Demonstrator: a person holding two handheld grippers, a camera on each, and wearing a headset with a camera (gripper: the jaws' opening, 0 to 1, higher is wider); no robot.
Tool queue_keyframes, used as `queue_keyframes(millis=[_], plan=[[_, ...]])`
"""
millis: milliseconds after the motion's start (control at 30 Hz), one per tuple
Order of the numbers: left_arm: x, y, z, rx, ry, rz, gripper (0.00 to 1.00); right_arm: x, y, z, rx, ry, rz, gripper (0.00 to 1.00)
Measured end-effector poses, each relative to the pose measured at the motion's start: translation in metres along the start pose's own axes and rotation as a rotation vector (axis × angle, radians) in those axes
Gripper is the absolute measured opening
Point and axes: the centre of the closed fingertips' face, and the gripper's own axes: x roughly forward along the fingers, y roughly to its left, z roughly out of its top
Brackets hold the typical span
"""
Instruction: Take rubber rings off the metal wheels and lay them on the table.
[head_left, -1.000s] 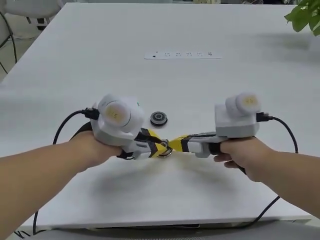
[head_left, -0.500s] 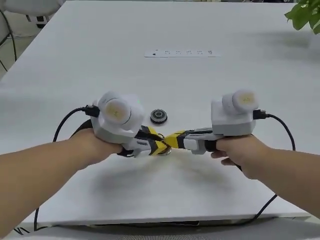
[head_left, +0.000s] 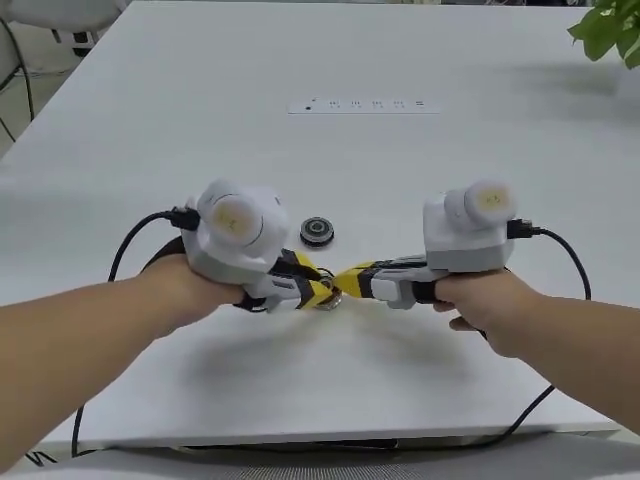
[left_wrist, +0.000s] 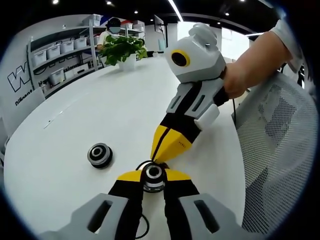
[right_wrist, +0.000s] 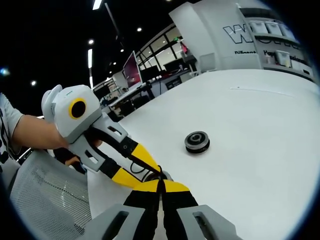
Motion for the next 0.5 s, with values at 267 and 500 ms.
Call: queue_keyframes(millis=[267,500], plan=[[-0.007,0.001,0.002,-0.01,-0.008,-0.009,0.17,-0.002,0.002,0.003,0.015,-0.014,0.005,0.0],[-0.017,-0.005,0.009,-0.003,-0.034,-0.02,0.26,-0.004,0.006,0.005,0.02,-0.02,0.013,0.0]])
